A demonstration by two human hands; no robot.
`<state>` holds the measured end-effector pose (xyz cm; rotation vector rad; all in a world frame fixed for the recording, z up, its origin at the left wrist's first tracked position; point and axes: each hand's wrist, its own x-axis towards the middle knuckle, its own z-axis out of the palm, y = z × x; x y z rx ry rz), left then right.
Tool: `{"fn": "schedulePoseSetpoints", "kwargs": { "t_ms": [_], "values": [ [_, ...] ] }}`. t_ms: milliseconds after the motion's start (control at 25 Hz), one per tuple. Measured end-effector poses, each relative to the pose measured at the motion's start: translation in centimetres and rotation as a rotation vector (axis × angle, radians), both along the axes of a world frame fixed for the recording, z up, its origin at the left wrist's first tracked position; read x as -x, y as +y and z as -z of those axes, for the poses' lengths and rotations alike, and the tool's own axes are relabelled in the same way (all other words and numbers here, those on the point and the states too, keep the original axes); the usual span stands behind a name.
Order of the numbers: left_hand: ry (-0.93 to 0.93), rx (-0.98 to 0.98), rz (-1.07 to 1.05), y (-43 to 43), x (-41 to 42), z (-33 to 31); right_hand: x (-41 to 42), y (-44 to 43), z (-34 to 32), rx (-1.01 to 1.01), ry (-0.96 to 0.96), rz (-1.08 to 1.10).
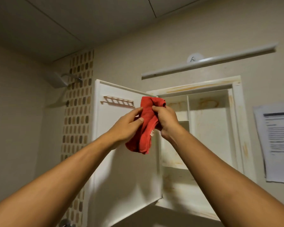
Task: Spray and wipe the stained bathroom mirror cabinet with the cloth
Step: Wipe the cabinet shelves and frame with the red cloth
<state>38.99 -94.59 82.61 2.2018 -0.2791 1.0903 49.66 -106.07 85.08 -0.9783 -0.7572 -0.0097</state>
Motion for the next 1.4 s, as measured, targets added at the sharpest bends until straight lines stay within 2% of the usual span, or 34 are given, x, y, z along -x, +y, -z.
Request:
{"fn": "schedulePoseSetpoints", "kwargs": {
  "t_ms": [200,280,360,440,520,600,640,680,720,800,840,920,1000,1080,1160,1320,1400],
  "values": [
    [-0.131,0.087,0.064,-3.9,-6.8,-2.2,-4.1,-3.6,-0.7,-0.125,-0.075,-0.098],
    [-0.153,0.050,0.081,-5.0,-9.3,-2.9,-6.1,-4.8,-0.5,-0.083,-0.151,-0.013],
    [-0.123,-0.049,0.085,-5.3,-11.3,-3.3,-8.2,-6.3,-0.8,0.015,-0.264,0.279],
    [-0.132,-0.161,0.045,-4.7,-12.3,-4.4,-9.8,-8.1,-1.7,0.018,-0.339,0.606],
    [-0.222,-0.292,-0.085,-3.3,-12.9,-6.8,-10.6,-9.5,-2.9,-0.159,-0.421,0.868],
    [-0.278,-0.442,-0.242,-1.8,-13.4,-9.8,-11.2,-9.5,-4.0,-0.283,-0.696,1.180],
    [-0.263,-0.509,-0.329,-1.2,-13.7,-11.2,-11.5,-8.5,-4.2,-0.216,-0.887,1.277],
    [-0.231,-0.577,-0.414,-0.4,-14.0,-12.7,-12.0,-6.7,-4.1,-0.041,-1.046,1.334],
    [-0.188,-0.642,-0.497,-0.3,-14.3,-13.7,-12.5,-5.1,-3.6,0.254,-1.142,1.389],
    [-0.056,-0.732,-0.597,-0.3,-15.0,-15.0,-14.3,-2.0,-2.3,0.860,-1.140,1.540],
    [0.020,-0.756,-0.606,0.0,-15.3,-15.6,-15.4,-0.6,-2.1,0.996,-1.076,1.598],
    [0.137,-0.783,-0.614,0.2,-16.2,-16.3,-16.8,1.0,-3.2,0.971,-0.910,1.614],
    [0.152,-0.797,-0.605,0.4,-16.5,-16.9,-17.8,2.5,-4.8,0.870,-0.720,1.564],
    [0.137,-0.799,-0.598,0.4,-16.8,-17.3,-18.4,3.9,-5.5,0.794,-0.647,1.459],
    [0.134,-0.811,-0.606,0.4,-17.0,-17.3,-18.4,4.3,-5.4,0.918,-0.721,1.324],
    [0.140,-0.761,-0.560,0.9,-16.4,-17.5,-17.8,1.1,-6.1,1.316,-0.892,1.091],
    [0.139,-0.744,-0.562,0.9,-16.1,-17.1,-17.7,0.3,-5.7,1.378,-0.905,1.192]
  ]
}}
